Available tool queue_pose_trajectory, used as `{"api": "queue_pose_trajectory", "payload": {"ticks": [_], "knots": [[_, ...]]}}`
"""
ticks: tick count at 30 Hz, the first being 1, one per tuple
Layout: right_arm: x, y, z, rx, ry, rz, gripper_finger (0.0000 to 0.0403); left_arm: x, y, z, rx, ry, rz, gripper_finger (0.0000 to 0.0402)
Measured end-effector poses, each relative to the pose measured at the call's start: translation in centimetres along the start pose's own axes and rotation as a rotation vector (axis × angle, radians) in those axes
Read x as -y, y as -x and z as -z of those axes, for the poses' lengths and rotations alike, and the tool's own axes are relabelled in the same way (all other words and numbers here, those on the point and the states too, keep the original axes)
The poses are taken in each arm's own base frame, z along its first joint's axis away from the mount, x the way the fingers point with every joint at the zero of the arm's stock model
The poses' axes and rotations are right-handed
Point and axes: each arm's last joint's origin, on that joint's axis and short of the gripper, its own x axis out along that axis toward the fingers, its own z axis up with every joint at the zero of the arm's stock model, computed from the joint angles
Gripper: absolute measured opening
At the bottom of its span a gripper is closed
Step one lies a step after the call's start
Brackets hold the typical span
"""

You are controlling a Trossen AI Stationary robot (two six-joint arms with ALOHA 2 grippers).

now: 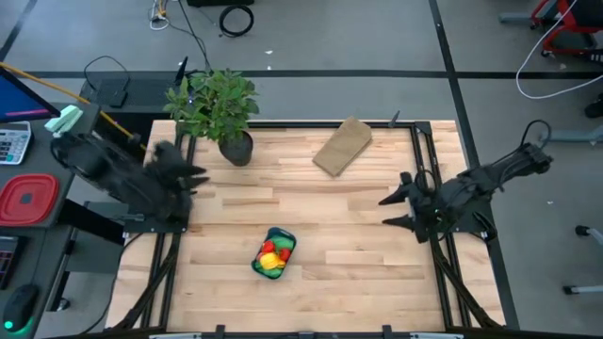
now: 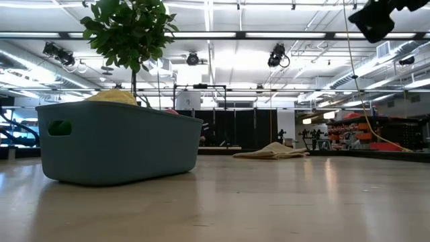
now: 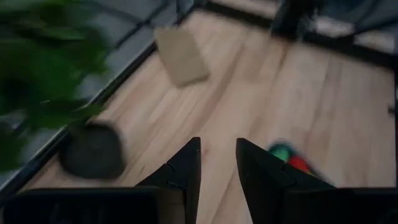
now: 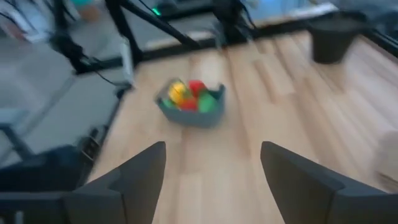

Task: Pick and placing Produce into tupperware
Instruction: Return to Home Position

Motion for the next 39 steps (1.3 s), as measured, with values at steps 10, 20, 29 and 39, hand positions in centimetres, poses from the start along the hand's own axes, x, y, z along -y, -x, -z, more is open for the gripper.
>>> {"api": "queue_pose_trajectory", "payload": {"ticks": [10,20,29,39], "knots": [[-0.9,0.3,-1.8,0.164,0.097,-0.131,0.0273,5.7,-9.9,1.2,0.451,-0.141,0.220,0.0107],[-0.2,1.8,-1.3,0.173,0.130,-0.149,0.0275,-2.0,-8.8,-0.4,0.412,-0.067,0.184,0.0107],[2.3,3.4,2.8,0.289,0.102,-0.078,0.0273,-3.2,-5.8,5.7,0.400,-0.038,0.373,0.0107],[3.3,4.0,5.0,0.367,0.078,-0.122,0.0272,-4.2,-8.7,11.3,0.618,-0.035,0.303,0.0107]]}}
